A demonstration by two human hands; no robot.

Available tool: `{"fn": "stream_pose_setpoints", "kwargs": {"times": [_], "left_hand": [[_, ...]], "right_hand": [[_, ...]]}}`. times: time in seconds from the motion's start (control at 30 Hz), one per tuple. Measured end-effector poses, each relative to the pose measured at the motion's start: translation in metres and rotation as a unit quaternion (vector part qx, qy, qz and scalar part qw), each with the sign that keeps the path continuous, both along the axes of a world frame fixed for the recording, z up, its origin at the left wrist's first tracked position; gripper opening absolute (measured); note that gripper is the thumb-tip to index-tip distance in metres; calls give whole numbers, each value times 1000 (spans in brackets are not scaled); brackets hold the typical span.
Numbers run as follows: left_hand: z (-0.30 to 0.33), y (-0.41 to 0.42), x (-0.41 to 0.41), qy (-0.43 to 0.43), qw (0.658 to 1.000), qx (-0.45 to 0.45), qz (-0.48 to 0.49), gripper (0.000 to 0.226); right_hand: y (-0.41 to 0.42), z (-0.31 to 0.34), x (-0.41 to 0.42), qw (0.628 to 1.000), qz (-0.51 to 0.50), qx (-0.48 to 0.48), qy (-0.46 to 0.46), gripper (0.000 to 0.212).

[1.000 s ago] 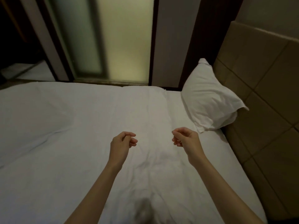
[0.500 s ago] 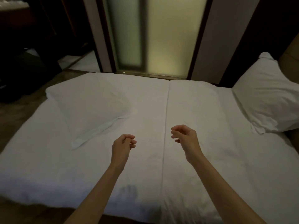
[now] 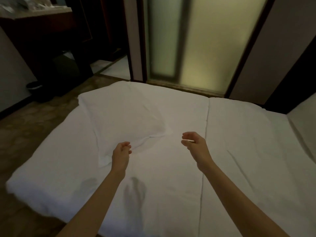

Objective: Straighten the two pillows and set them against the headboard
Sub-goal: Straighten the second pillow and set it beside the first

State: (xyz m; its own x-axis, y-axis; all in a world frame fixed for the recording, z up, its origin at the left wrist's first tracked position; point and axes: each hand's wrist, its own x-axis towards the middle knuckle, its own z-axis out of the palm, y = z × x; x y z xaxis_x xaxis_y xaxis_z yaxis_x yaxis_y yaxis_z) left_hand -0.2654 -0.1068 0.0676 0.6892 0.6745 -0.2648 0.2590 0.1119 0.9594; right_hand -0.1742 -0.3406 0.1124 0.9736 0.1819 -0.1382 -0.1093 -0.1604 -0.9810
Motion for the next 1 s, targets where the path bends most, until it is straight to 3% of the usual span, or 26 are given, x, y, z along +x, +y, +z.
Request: {"fn": "stream_pose_setpoints", "kwargs": {"times": [0.23,0.4,0.7,1.0], "left_hand": [[-13,81,37,56,998,14,8,37],[-28,148,59,62,997,-39,20,41],[-75,298,142,155,985,-77,18,56],[-153,382,235,257,957,-134,18,90]], "right_hand": [[77,-12,71,998,51,-12,17,32],[141,-25,113,994,85,-55,33,41],[286,-61,221,970,119,-207,48,67],[374,-139,327,927,127,-339,95,84]]}}
